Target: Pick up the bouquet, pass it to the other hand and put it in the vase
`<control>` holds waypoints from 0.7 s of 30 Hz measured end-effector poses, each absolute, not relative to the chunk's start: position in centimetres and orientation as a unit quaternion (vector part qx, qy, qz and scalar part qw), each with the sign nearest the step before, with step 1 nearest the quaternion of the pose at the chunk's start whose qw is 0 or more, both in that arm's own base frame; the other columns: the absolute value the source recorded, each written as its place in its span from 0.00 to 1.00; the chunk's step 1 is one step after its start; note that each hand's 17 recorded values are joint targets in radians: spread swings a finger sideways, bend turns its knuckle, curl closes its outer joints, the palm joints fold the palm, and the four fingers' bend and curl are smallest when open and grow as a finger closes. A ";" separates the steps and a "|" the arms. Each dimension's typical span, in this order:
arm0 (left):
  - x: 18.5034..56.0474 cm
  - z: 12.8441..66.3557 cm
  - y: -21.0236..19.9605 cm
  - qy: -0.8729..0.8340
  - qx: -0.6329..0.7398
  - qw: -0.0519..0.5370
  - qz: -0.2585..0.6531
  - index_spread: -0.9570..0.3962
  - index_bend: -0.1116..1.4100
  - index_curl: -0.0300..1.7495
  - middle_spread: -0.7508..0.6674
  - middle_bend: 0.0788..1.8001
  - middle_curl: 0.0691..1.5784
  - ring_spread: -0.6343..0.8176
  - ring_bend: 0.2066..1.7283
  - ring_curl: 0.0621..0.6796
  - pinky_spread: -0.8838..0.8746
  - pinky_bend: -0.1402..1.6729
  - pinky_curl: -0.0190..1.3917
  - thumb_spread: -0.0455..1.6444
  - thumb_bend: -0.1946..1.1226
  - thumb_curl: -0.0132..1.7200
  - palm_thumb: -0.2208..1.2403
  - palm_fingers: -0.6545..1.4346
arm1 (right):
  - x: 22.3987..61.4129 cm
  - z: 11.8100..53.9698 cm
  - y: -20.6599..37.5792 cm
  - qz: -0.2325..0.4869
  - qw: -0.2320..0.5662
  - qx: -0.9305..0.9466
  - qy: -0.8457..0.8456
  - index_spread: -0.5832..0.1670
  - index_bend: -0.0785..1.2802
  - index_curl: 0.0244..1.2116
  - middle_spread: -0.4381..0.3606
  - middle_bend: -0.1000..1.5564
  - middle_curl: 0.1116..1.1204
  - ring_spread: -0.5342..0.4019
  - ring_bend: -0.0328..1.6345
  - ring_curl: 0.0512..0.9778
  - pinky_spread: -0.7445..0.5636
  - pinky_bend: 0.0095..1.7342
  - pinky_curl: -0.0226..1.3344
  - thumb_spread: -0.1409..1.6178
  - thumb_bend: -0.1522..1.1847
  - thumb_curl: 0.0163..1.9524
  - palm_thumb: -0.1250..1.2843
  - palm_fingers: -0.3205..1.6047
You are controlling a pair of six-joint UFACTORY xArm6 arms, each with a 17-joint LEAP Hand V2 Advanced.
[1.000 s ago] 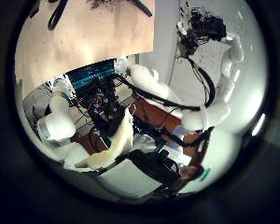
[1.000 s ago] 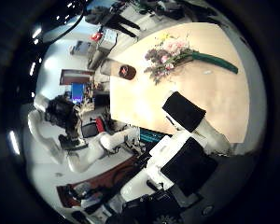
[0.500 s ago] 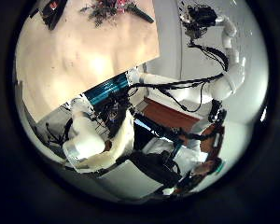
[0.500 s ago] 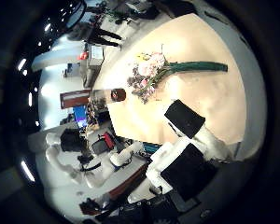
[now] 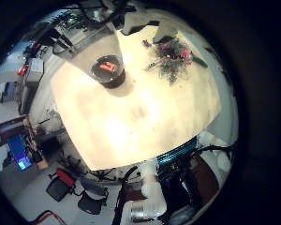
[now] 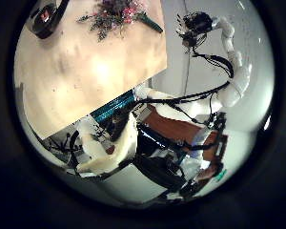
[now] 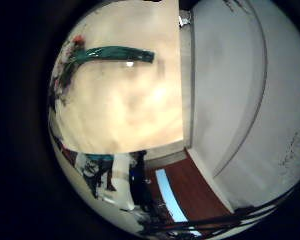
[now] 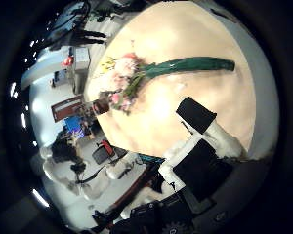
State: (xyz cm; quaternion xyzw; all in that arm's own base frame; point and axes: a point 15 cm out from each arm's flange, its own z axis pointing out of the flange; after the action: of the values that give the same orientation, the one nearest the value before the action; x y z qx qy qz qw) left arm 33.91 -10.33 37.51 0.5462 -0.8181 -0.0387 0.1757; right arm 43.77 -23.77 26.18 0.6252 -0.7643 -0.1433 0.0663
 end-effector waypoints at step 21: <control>33.1 38.2 -13.3 -0.819 0.546 0.173 -0.044 0.73 0.19 0.22 0.84 0.06 0.15 0.85 0.17 0.24 0.83 0.19 0.22 0.69 0.13 0.19 0.40 0.35 | 44.4 16.1 -26.3 -0.178 0.088 0.613 -0.765 0.35 0.18 0.26 0.47 0.19 0.26 0.44 0.40 0.17 0.69 0.21 0.17 0.66 0.10 0.23 0.65 0.36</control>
State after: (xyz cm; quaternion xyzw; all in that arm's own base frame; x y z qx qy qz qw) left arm 33.12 -13.28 38.21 0.5458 -0.8187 -0.0442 0.1728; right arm 44.42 -26.32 16.10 0.6130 -0.7647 -0.1780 0.0885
